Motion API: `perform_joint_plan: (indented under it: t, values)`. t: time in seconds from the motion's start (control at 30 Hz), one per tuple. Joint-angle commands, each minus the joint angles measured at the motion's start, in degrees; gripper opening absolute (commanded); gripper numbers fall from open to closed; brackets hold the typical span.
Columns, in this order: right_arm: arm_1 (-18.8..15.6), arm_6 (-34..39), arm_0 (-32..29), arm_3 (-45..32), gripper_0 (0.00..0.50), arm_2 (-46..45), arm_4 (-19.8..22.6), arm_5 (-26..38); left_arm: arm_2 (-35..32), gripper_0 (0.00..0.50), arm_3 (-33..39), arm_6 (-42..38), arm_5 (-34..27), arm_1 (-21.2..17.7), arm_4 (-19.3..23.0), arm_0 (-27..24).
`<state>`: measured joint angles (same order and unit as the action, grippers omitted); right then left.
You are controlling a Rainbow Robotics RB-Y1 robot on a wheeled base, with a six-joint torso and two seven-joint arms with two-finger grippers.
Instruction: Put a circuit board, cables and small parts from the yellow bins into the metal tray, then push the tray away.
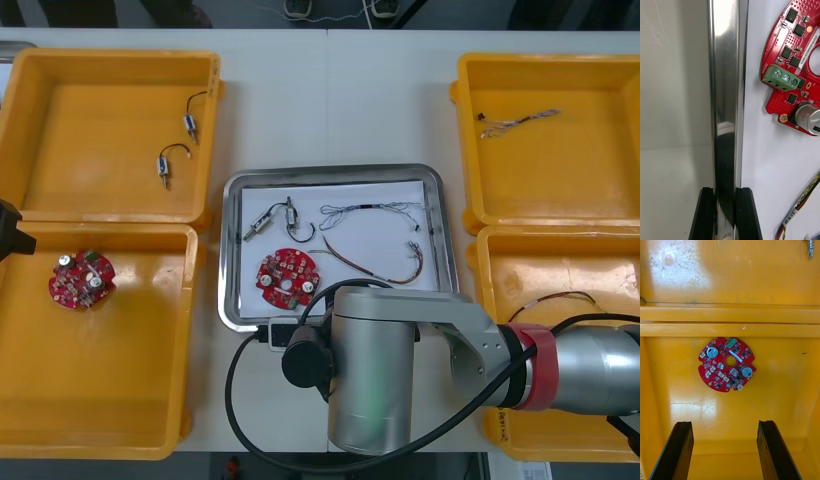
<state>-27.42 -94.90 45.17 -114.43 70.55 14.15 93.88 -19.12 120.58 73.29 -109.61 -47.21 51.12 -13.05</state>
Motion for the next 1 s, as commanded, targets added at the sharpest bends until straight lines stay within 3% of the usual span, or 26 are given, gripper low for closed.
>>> perform_joint_plan:
  t: [0.03, 0.47, 1.0]
  values:
    - [-0.97, -0.28, 2.99, -1.59, 0.0, 0.55, -0.44, -0.71, -1.71, 0.5, 1.85, 2.38, -0.39, -2.72, -0.41, 1.27]
    - [0.35, 0.33, 8.7, 6.14, 0.0, 0.55, 0.08, -1.33, -1.71, 0.5, 1.85, 2.38, -0.39, -2.72, -0.41, 1.27]
    - [3.25, 0.42, 16.17, 15.81, 0.0, -2.52, 6.85, -1.59, -1.71, 0.5, 1.85, 2.38, -0.39, -2.72, -0.41, 1.27]
